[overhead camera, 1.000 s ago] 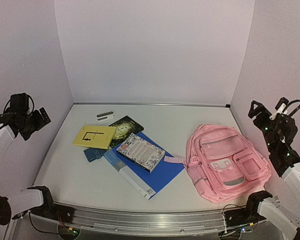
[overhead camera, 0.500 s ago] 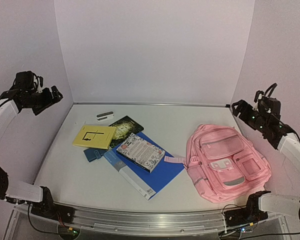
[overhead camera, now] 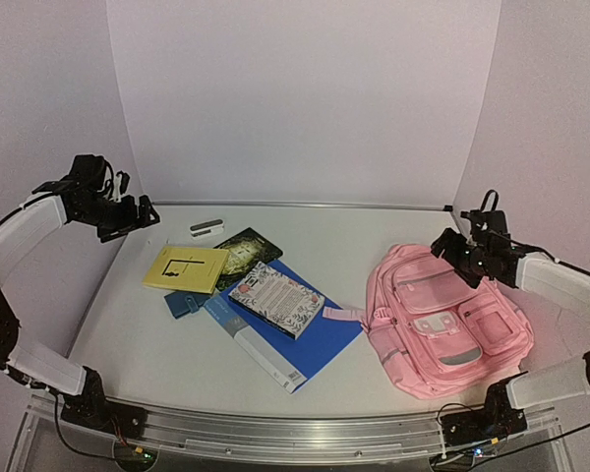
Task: Pack the student bag
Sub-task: Pick up the student bag at the center of the board.
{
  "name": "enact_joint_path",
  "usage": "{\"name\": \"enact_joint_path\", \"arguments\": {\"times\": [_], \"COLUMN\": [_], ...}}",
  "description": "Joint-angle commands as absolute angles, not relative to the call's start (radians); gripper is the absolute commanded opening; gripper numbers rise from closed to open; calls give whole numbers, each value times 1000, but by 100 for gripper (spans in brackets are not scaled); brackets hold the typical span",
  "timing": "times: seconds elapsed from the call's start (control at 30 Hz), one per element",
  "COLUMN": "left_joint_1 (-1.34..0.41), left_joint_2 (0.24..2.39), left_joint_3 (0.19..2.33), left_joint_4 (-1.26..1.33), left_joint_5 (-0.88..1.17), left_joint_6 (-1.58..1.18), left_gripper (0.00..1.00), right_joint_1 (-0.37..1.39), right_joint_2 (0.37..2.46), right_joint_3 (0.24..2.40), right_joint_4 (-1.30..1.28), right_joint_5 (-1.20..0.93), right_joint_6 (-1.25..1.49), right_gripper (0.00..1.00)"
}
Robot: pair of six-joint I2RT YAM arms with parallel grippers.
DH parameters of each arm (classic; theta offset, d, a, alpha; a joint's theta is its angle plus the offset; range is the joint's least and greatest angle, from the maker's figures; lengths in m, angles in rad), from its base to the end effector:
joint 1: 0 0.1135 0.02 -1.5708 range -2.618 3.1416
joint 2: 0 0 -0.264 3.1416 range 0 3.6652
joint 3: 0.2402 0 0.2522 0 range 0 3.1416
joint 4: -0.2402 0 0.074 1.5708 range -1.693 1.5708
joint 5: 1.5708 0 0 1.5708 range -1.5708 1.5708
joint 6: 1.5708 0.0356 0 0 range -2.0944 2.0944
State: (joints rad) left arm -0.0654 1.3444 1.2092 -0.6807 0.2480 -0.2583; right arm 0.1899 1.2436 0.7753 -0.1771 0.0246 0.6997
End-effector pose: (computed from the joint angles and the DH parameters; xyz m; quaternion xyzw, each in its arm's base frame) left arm 0.2847 -0.0274 0.3182 -0.0435 0.9226 -0.1724 0.3424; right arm 0.2637 0.0498 0.2405 0.2309 0.8645 0.1821 0.4076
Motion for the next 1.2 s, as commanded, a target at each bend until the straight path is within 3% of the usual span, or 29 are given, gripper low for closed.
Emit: {"name": "enact_joint_path", "arguments": {"times": [0.0,0.43,0.7,0.93,1.07,1.17], "left_joint_1": [-63,-63,-63,-63,-63,-62], "left_joint_2": [1320,1292,1295,1301,1310,1319], "left_joint_3": [1197,1190,1190,1192,1194,1194], "left_joint_4": [-654,-651,-657,-658,-659,-661], "left_joint_5": [299,305,295,289,295,296], "left_joint_6": [-245,-245,-243,-239,-238,-238], "left_gripper": [100,100,100,100,100,100], "right_joint_1": [193,186,150,144,144,142], "right_joint_2": [1295,1191,1384,1441,1486,1508], "right_joint_3": [775,674,749,727,724,725], "right_joint_4": [-162,-325,-304,-241,-170,-125], "right_joint_5": [109,322,261,189,130,91], "right_joint_6": [765,960,853,840,817,814], "right_gripper": [97,98,80,78,63,44]}}
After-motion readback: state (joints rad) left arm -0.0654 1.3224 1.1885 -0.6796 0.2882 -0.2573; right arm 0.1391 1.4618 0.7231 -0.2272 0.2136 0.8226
